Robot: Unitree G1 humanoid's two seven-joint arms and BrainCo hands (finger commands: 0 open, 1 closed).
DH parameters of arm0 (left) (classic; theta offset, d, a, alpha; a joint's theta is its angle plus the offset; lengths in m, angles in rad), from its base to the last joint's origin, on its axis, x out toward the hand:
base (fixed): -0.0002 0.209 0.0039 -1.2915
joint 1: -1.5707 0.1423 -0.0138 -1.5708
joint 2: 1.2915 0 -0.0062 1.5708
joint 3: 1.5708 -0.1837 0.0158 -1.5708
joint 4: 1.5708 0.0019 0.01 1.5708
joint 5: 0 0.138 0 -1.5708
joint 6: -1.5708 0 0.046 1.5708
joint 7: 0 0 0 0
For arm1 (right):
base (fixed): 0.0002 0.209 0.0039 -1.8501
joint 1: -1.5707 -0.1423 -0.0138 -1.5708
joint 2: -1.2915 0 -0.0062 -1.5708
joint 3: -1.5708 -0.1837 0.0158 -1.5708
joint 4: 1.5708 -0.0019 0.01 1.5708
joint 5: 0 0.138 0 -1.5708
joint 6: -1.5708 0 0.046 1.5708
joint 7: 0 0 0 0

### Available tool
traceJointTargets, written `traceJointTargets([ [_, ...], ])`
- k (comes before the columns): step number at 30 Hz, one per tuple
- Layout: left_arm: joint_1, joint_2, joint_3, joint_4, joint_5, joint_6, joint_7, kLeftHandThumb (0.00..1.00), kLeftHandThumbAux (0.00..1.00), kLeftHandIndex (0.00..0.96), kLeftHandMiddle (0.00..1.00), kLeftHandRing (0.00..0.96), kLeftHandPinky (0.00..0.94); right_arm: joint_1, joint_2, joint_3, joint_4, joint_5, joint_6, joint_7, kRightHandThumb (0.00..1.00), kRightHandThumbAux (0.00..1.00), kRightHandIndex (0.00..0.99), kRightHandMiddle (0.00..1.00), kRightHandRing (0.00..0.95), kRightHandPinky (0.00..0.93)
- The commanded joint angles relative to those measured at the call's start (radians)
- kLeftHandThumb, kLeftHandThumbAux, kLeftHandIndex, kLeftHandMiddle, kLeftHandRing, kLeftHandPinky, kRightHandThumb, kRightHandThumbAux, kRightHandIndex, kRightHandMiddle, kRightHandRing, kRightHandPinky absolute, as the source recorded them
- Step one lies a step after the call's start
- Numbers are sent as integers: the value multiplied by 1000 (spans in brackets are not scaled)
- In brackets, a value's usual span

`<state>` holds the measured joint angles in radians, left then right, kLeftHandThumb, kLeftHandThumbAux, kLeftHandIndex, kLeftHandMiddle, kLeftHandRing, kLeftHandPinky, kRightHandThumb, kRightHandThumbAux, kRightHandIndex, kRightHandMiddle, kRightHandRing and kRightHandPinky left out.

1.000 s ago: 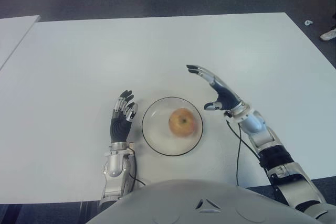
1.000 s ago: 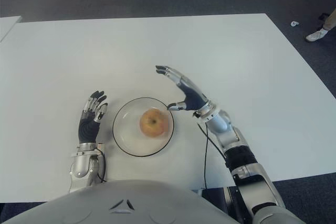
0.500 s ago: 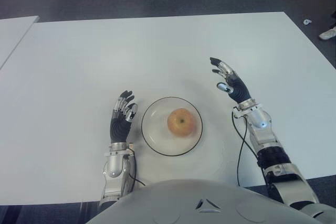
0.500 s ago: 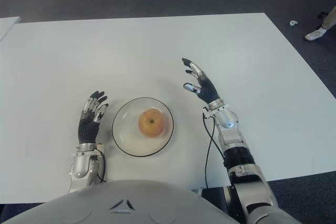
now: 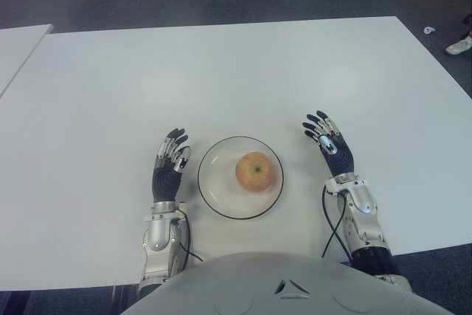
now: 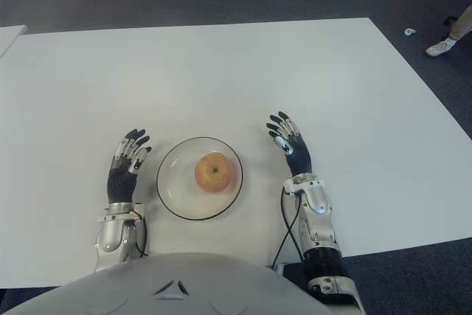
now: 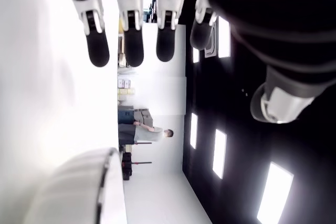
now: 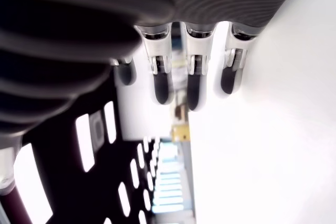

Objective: Put the apples into the plate.

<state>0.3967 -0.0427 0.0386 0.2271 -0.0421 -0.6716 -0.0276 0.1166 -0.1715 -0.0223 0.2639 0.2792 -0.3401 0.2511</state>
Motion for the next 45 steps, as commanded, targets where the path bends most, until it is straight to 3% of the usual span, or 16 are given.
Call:
traceJointTargets([
  [1,26,10,18,60,-33,1,-20,246,488,159,171,190,234,11,35,-13,-18,1,51,-14,242,481,83,180,169,175],
  [10,34,9,25,33,-29,30,-12,252,508,199,182,196,248,22,69,-18,-26,-35,40,-24,230,447,106,198,177,174],
  [21,34,12,29,34,-34,27,-27,253,511,203,178,188,241,18,101,-16,25,-97,-29,-43,227,418,129,225,204,215],
  [45,54,4,21,-11,-59,72,-31,305,502,174,199,225,271,16,120,-29,101,-142,-108,-55,238,420,127,221,203,196],
])
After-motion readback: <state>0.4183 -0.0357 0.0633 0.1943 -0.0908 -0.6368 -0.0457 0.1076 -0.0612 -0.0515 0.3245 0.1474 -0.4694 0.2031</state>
